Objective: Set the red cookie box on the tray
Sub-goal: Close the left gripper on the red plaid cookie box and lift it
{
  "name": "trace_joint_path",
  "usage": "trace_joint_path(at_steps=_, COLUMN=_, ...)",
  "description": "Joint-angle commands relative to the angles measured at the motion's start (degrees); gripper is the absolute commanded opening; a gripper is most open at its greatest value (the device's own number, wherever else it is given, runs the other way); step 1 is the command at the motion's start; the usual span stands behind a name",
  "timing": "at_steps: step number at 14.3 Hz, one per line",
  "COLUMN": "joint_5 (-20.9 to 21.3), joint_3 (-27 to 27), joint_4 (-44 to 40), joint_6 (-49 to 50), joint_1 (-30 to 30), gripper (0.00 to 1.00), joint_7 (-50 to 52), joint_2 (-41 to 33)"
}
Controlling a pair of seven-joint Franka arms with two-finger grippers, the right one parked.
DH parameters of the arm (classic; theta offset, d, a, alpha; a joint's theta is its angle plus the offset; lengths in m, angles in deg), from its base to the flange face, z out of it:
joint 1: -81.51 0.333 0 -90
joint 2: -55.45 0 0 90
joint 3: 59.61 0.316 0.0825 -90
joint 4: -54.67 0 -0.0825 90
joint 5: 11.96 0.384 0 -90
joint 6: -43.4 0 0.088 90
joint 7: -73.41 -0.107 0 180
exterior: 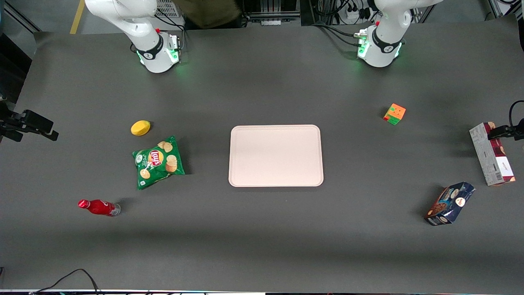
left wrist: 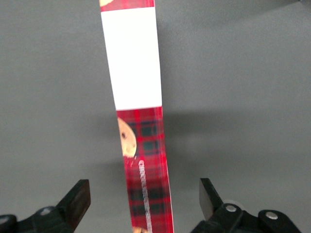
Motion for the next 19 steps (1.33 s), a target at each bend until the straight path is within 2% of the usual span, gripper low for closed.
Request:
trace_joint_path(at_steps=1, joint_5=-4.2, joint_3=-0.3, joint_4=-3.1, joint_6=-3.1, joint_1=0.3, gripper=1.00, joint_7=-2.8, joint_2=4.6)
trace_joint_path(at_steps=8, joint_5=-6.7, joint_3=-0.8, joint_4=-5.5, joint_6=-4.6, joint_1=0.3, gripper=1.00, joint_7=-2.7, joint_2=9.0)
trace_joint_path(at_steps=9, joint_5=-6.7, joint_3=-0.9, joint_4=-5.5, joint_6=-4.2, joint_1=0.3, gripper=0.95, joint_7=-2.7, joint_2=9.0)
trace_joint_path(at_steps=10, joint_5=-6.8, joint_3=-0.9, joint_4=-5.5, joint_6=-4.1, joint_1=0.2, gripper=0.85, joint_7=-2.7, joint_2=9.0)
trace_joint_path(at_steps=13, joint_5=-6.8, joint_3=-0.9, joint_4=-5.7, joint_6=-3.8, joint_1=0.0, gripper=0.46, joint_7=-2.6, joint_2=8.9)
trace_joint_path(at_steps=15, joint_5=-6.9, joint_3=-0.9, joint_4=-5.8, joint_6=-3.6, joint_1=-0.1, gripper=0.25, joint_7=-2.4, joint_2=8.8)
trace_joint_path(at_steps=16, joint_5=-6.9, joint_3=-0.9, joint_4=-5.9, joint_6=-3.6, joint_1=-0.2, gripper=0.17, joint_7=-2.4, joint_2=8.8)
trace_joint_path(at_steps=19, joint_5=-7.2, joint_3=-0.9, joint_4=-8.0, joint_6=0.7, joint_1=-0.3, gripper=0.17, joint_7=-1.7, joint_2=8.1)
